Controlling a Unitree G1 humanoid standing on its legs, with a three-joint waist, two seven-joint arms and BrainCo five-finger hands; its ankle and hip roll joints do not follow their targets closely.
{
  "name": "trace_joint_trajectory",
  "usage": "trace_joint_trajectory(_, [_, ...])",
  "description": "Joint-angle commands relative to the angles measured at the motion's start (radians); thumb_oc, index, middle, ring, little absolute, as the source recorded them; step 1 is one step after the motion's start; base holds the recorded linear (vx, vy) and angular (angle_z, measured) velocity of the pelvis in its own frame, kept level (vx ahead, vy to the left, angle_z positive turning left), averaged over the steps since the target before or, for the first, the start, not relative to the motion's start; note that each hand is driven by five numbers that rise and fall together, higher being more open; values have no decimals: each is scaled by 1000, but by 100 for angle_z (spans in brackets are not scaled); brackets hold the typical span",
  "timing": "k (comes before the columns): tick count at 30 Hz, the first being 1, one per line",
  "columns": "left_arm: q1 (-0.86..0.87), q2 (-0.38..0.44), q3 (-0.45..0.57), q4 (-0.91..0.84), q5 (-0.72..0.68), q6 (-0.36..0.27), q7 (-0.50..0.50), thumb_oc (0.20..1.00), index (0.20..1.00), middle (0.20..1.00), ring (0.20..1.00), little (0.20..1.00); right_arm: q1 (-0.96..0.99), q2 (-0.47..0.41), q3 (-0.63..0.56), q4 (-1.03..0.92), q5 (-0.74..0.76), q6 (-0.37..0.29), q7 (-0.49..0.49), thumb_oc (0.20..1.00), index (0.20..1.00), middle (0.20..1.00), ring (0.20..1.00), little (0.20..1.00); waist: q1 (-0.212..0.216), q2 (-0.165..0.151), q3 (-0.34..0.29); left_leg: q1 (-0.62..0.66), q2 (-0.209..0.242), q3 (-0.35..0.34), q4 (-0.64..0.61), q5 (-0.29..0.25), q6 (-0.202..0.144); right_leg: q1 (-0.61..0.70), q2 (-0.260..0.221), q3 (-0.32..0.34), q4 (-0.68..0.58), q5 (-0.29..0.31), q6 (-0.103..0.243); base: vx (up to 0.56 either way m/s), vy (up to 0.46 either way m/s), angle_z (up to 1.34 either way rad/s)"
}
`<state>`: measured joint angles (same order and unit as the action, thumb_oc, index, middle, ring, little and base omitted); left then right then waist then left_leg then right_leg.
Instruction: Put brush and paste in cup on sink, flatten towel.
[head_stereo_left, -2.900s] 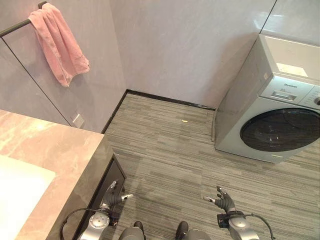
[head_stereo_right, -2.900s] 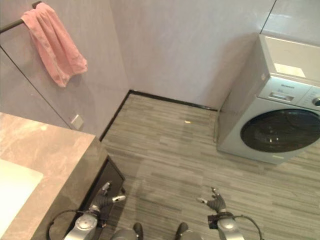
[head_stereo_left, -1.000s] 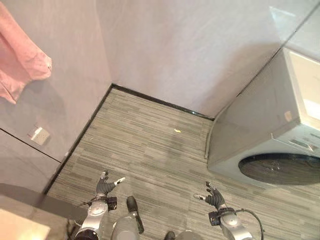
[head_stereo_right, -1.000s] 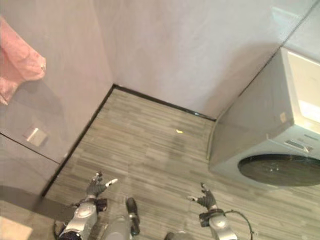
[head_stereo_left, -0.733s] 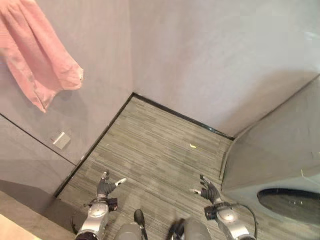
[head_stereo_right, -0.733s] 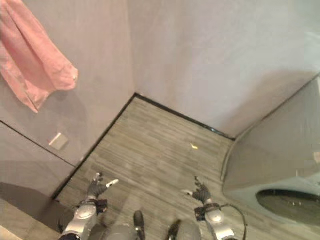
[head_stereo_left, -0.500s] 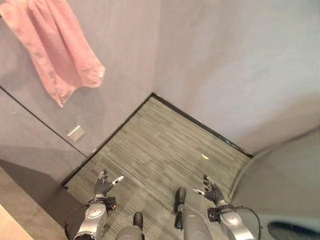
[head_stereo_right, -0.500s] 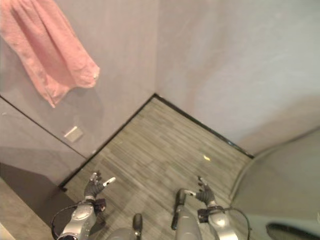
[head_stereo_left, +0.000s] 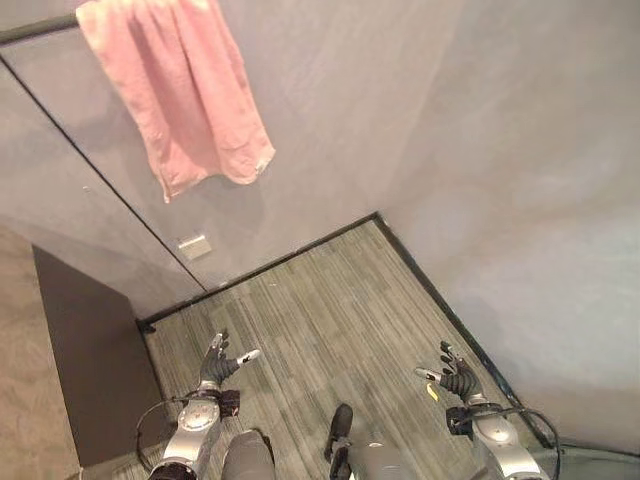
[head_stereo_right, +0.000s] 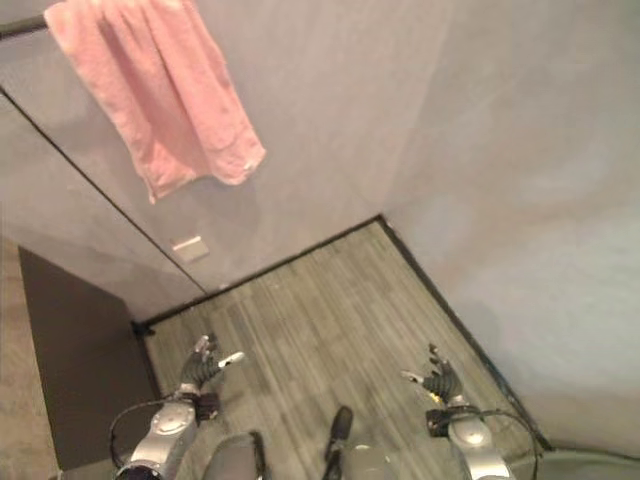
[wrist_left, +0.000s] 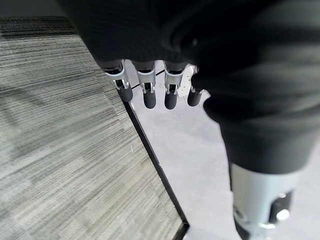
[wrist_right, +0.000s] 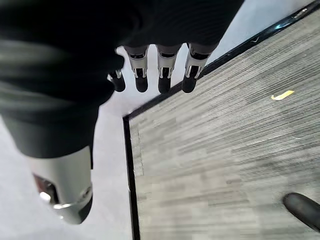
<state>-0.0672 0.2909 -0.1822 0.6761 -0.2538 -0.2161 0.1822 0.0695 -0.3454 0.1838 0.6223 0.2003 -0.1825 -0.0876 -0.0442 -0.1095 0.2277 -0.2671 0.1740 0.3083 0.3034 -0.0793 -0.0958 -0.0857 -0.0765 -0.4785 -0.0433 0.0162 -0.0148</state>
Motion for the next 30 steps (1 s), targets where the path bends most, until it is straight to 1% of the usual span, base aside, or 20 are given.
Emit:
trace_joint_trajectory(1, [-6,50,-5,-20,60,-44,43,1000,1000,1000,1000,1000,13,-13,-7,-46,-1,-38,-15,1000,1000,1000,1000,1000,36,11,5,22,-3,2,-188,154,-10,51,-70,41,67,-18,168,239,110,42])
trace_joint_trajectory(3, [1,49,3,-13,61,-44,45,1000,1000,1000,1000,1000,21,-13,-5,-42,-12,-37,-19,1000,1000,1000,1000,1000,43,15,2,-5,42,26,-286,234,-32,90,-76,30,58,-31,174,373,195,3])
trace_joint_trajectory(4, [12,54,11,-15,71,-43,47,1000,1000,1000,1000,1000,20,-14,10,-36,-29,-36,-15,1000,1000,1000,1000,1000,50,21,1,-24,82,75,-357,282,-46,125,-84,16,62,-49,182,617,426,4])
trace_joint_trajectory(5, [24,62,17,-19,88,-35,44,1000,1000,1000,1000,1000,17,-12,18,-34,-41,-30,-11,1000,1000,1000,1000,1000,58,31,-4,-28,104,111,-371,319,-54,160,-84,10,71,-69,185,608,475,14])
trace_joint_trajectory(6, [38,67,19,-24,102,-29,44,1000,1000,1000,1000,1000,13,-9,22,-32,-51,-23,-6,1000,1000,1000,1000,1000,66,34,-12,-11,100,105,-372,312,-50,175,-87,13,77,-81,191,470,393,21])
trace_joint_trajectory(7, [45,69,17,-27,114,-28,48,1000,1000,1000,1000,1000,10,-3,24,-32,-54,-23,-9,1000,1000,1000,1000,1000,79,32,-15,-16,90,79,-354,331,-49,192,-94,21,80,-88,191,359,305,0])
trace_joint_trajectory(10, [49,94,14,-35,125,-28,48,1000,1000,1000,1000,1000,-9,22,19,-10,-59,-16,-19,1000,1000,1000,1000,1000,101,7,-18,-57,49,49,-216,264,-20,215,-166,50,141,-54,199,336,334,-26])
trace_joint_trajectory(13, [46,119,-2,-44,155,-26,50,1000,1000,1000,1000,1000,-32,49,24,-12,-40,-20,-21,1000,1000,1000,1000,1000,100,-9,-14,-49,-12,70,-166,174,45,150,-268,79,337,68,214,238,460,33])
trace_joint_trajectory(14, [44,126,-10,-54,159,-24,49,1000,1000,1000,1000,1000,-46,53,32,-8,-43,-18,-25,1000,1000,1000,1000,1000,98,-6,-11,-30,-37,73,-173,150,67,123,-283,89,404,104,216,315,612,19])
trace_joint_trajectory(15, [42,130,-25,-53,165,-22,46,1000,1000,1000,1000,1000,-55,59,47,-23,-38,-22,-26,1000,1000,1000,1000,1000,71,10,2,9,-84,53,-193,123,95,51,-231,167,508,120,214,361,581,16])
trace_joint_trajectory(16, [37,134,-34,-59,172,-22,48,1000,1000,1000,1000,1000,-54,56,53,-57,-31,-25,-17,1000,1000,1000,1000,1000,49,19,5,40,-107,34,-213,111,109,-23,-165,231,549,79,198,336,511,30])
trace_joint_trajectory(17, [32,129,-41,-52,175,-26,45,1000,1000,1000,1000,1000,-55,60,60,-50,-31,-25,-17,1000,1000,1000,1000,1000,46,28,7,65,-118,29,-229,102,118,-46,-182,204,545,90,204,267,338,43])
trace_joint_trajectory(19, [28,123,-46,-45,175,-23,48,1000,1000,1000,1000,1000,-54,58,68,-66,-35,-28,-18,1000,1000,1000,1000,1000,34,41,11,93,-123,22,-251,102,114,-55,-181,185,513,70,199,167,149,45])
trace_joint_trajectory(20, [12,113,-55,-23,169,-24,49,1000,1000,1000,1000,1000,-53,58,73,-77,-39,-29,-20,1000,1000,1000,1000,1000,24,60,19,123,-117,7,-268,110,115,-84,-182,159,437,60,178,179,46,24])
trace_joint_trajectory(22, [-1,106,-64,-5,179,-29,54,1000,1000,1000,1000,1000,-50,60,73,-82,-44,-29,-20,1000,1000,1000,1000,1000,9,61,24,141,-120,-20,-257,90,109,-92,-190,193,331,74,188,246,-27,38])
trace_joint_trajectory(23, [-3,103,-65,-3,179,-32,55,1000,1000,1000,1000,1000,-46,60,71,-83,-44,-30,-22,1000,1000,1000,1000,1000,-2,62,25,149,-123,-41,-249,77,104,-107,-198,238,249,101,202,249,-98,62])
trace_joint_trajectory(25, [-14,100,-70,-1,184,-33,56,1000,1000,1000,1000,1000,-43,62,68,-84,-42,-30,-23,1000,1000,1000,1000,1000,-16,56,20,162,-127,-67,-236,63,97,-110,-215,276,168,147,224,194,-80,59])
trace_joint_trajectory(28, [-27,97,-82,-9,191,-36,57,1000,1000,1000,1000,1000,-43,61,65,-77,-41,-30,-25,1000,1000,1000,1000,1000,-25,51,18,162,-129,-108,-203,40,93,-110,-238,308,125,187,240,170,-97,77])
trace_joint_trajectory(29, [-28,96,-86,-13,191,-38,59,1000,1000,1000,1000,1000,-42,58,59,-83,-33,-31,-22,1000,1000,1000,1000,1000,-28,45,14,165,-136,-119,-189,27,96,-104,-231,314,134,174,240,187,-75,67])
trace_joint_trajectory(30, [-25,96,-89,-29,191,-38,55,1000,1000,1000,1000,1000,-40,62,51,-73,-14,-29,-13,1000,1000,1000,1000,1000,-22,37,9,166,-138,-115,-164,18,97,-85,-238,276,146,180,244,149,-53,42])
